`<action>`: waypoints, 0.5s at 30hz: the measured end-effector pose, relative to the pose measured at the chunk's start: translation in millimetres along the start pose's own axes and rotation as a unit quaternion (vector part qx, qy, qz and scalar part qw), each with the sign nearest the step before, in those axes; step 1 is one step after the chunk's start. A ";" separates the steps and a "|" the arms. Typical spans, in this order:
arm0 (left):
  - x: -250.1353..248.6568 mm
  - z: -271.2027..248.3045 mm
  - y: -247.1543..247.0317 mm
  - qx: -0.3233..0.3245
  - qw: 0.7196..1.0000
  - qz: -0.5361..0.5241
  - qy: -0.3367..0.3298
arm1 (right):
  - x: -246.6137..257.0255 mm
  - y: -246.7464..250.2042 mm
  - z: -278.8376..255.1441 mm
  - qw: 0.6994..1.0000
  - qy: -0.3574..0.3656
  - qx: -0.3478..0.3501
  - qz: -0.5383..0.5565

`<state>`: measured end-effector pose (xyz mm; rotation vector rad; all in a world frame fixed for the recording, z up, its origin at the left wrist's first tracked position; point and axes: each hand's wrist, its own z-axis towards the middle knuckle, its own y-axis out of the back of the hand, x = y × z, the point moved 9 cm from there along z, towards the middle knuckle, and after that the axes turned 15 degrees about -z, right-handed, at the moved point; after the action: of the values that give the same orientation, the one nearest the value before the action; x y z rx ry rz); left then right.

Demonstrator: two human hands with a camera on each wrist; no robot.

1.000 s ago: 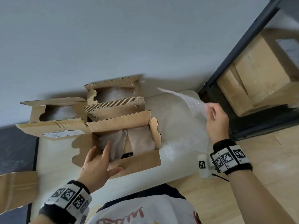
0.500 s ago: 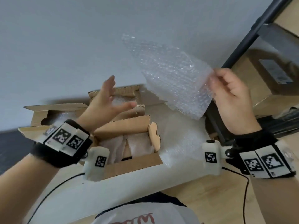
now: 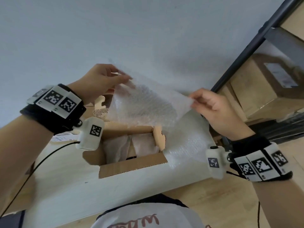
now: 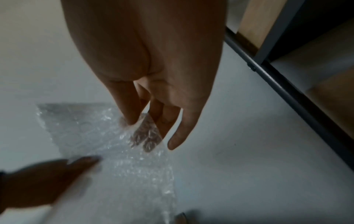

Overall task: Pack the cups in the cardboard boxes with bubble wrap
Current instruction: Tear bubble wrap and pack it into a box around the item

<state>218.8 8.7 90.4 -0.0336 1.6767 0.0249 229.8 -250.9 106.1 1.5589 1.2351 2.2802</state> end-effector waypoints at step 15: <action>-44.4 -37.8 -43.0 0.081 0.958 0.231 -0.146 | -3.2 -77.1 31.8 0.975 -0.045 0.063 -0.208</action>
<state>187.5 -35.4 138.8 0.4670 1.3538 0.2331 231.8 -183.9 56.3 1.2707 1.5369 1.8799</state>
